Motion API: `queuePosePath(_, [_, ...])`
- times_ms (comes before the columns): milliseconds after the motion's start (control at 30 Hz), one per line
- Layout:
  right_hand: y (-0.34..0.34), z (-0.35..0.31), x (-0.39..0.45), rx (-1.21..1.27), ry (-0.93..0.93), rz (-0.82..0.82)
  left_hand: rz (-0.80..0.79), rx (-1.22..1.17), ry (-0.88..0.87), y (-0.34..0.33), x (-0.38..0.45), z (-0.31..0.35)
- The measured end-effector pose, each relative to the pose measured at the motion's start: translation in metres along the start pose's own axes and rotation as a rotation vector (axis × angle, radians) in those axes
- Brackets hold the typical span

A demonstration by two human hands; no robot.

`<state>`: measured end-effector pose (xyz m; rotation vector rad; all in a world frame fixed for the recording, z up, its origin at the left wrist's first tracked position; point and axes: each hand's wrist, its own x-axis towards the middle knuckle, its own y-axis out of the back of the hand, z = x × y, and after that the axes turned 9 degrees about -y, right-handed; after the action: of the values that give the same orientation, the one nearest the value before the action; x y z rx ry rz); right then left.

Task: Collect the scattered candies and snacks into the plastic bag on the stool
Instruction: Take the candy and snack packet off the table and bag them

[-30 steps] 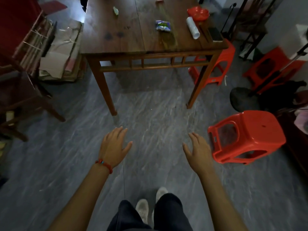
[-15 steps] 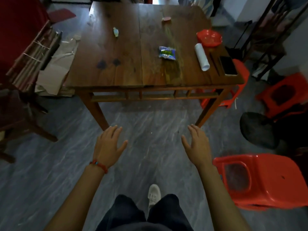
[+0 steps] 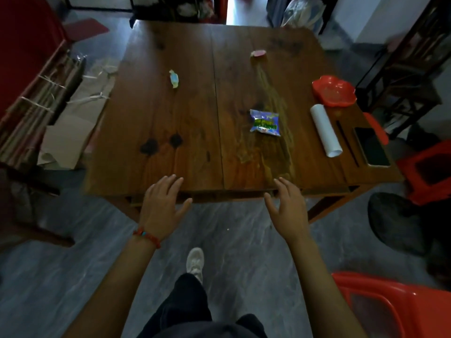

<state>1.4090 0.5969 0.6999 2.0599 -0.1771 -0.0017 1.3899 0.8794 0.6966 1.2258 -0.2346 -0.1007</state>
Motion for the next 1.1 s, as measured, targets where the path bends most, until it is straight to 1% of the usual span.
queuePosePath(167, [-0.019,-0.036,0.065,-0.024,-0.044,0.0,-0.024,0.016,-0.037,0.02,0.071,-0.049])
queuePosePath(333, [-0.028,-0.054,0.11,-0.05,-0.102,0.026,-0.072,-0.006,-0.039,0.022,0.119,-0.071])
queuePosePath(500, [-0.035,-0.055,0.159,-0.093,-0.141,0.022,-0.102,-0.032,-0.028,0.011,0.152,-0.079])
queuePosePath(700, [-0.045,-0.042,0.224,-0.109,-0.198,0.008,-0.087,-0.053,0.057,0.004,0.181,-0.084])
queuePosePath(833, [-0.054,-0.032,0.26,-0.165,-0.264,-0.028,-0.103,-0.039,0.076,0.0,0.198,-0.081])
queuePosePath(1100, [-0.082,-0.033,0.281,-0.21,-0.281,-0.122,-0.161,0.001,0.119,-0.015,0.21,-0.077])
